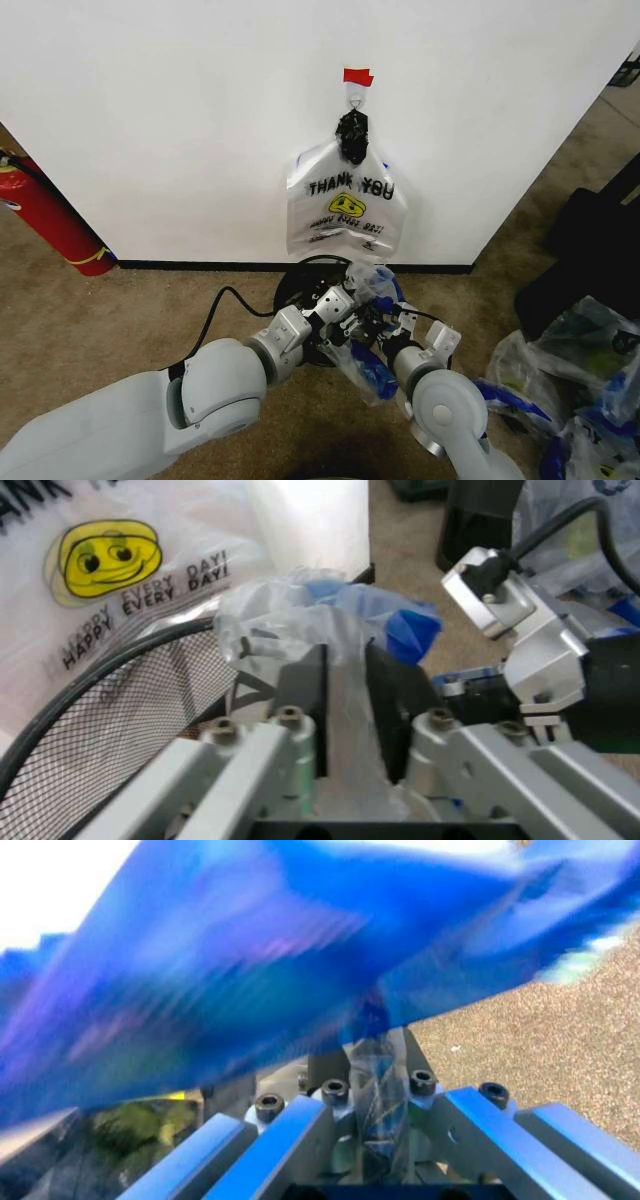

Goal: Pick up the garbage bag from the wall and place it over the trash bin.

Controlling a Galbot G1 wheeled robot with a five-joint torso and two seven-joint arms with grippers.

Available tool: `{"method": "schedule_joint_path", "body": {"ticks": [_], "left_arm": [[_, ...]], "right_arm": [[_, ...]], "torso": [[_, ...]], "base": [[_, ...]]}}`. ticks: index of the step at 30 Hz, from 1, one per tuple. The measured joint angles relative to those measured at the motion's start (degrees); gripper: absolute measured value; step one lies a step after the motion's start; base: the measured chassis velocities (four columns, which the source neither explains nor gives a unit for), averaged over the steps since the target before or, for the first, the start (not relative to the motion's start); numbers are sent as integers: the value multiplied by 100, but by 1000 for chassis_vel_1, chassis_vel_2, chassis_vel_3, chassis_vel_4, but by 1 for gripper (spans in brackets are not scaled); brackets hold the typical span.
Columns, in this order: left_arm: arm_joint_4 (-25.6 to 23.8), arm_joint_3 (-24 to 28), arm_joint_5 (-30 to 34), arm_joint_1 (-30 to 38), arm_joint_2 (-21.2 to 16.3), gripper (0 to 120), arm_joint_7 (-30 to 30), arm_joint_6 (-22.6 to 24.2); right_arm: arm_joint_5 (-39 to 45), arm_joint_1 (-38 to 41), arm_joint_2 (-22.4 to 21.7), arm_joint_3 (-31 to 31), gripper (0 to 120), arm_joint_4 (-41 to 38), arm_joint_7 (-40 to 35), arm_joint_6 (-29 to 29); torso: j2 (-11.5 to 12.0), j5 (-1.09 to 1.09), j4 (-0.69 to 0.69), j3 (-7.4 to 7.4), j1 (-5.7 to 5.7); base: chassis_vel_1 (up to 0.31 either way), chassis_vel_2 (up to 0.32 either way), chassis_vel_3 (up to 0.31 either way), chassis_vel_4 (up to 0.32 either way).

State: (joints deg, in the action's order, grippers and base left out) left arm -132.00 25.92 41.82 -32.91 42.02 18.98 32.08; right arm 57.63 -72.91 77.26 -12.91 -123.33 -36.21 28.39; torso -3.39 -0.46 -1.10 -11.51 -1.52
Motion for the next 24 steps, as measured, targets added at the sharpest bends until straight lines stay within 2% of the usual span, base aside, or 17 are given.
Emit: {"method": "schedule_joint_path", "body": {"ticks": [4,13,19,21,24], "left_arm": [[-3,-168,104,-80,-68,0,11,-2],[-49,-709,451,-163,-393,0,28,18],[-22,-1738,549,-610,-797,0,-12,-48],[-15,-1882,556,-698,-868,0,-40,-60],[-48,-2331,564,-1120,-1170,0,-134,-106]], "right_arm": [[14,-10,-9,-2,0,-1,0,0],[40,-42,-71,-58,0,-24,83,-13],[42,-121,-154,-97,0,-91,231,-19],[37,-132,-160,-96,0,-91,242,-19],[34,-154,-192,-90,0,-91,273,-20]], "torso": [[0,0,0,0,0],[0,-1,-1,0,0],[0,-1,0,0,0],[0,-1,0,0,0],[0,1,-3,0,0]], "base": [[0,0,0,0],[0,0,0,0],[0,0,0,0],[0,0,0,0],[0,0,0,0]]}}
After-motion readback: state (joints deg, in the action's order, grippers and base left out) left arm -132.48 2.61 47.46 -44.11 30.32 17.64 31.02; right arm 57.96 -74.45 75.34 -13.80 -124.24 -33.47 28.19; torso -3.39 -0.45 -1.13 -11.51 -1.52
